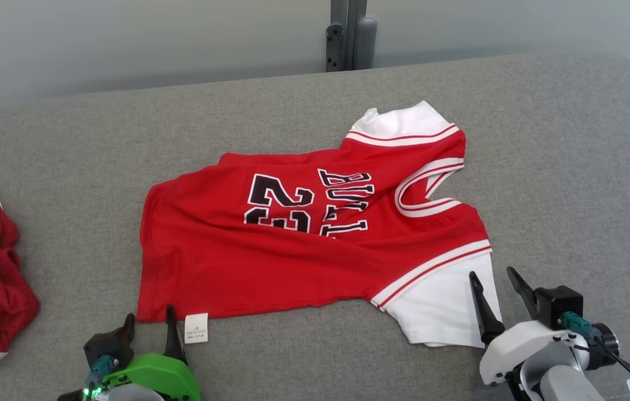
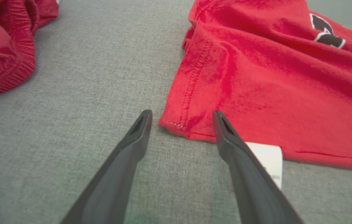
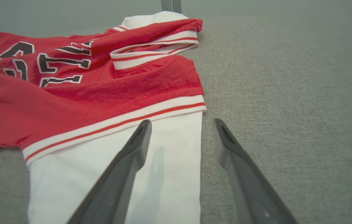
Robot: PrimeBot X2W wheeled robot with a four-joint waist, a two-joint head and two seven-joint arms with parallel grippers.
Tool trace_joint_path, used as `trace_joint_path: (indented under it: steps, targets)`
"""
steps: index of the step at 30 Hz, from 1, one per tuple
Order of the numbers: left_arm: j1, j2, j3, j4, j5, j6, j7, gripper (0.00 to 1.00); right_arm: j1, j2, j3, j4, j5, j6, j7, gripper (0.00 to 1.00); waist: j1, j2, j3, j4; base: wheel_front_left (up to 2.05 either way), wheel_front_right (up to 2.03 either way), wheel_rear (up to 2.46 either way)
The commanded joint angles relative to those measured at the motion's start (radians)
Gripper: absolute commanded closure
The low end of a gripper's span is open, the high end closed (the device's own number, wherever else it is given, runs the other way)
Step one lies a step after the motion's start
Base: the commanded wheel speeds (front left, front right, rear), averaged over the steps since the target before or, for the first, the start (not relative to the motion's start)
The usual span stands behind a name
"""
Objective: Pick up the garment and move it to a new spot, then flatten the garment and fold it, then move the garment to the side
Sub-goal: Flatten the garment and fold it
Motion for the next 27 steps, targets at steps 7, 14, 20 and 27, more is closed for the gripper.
trace_joint_path:
  steps: [7,14,20,27]
  targets:
    - [-0.048,0.003,0.012,0.049,-0.013,0.013,0.001,0.0,-0.024,-0.002,-0.004,0.01,0.015,0.0,-0.003,0.0,0.0,0.0,0.043,-0.027,0.0,0.0,0.0]
    - [-0.02,0.003,0.024,0.034,-0.027,0.025,0.001,1.0,-0.024,0.0,-0.002,0.022,0.029,0.0,-0.003,0.0,0.0,0.0,0.036,-0.027,0.0,0.0,0.0]
    - [-0.004,0.003,0.038,0.004,-0.025,0.033,0.001,1.0,-0.001,-0.002,0.015,0.034,0.037,0.0,-0.003,0.0,0.0,0.0,0.031,-0.021,0.0,0.0,0.0]
    - [0.0,0.003,0.027,-0.013,-0.025,0.024,0.001,1.0,0.029,-0.004,0.037,0.061,0.055,0.0,-0.003,0.0,0.0,0.0,0.034,-0.021,0.0,0.0,0.0]
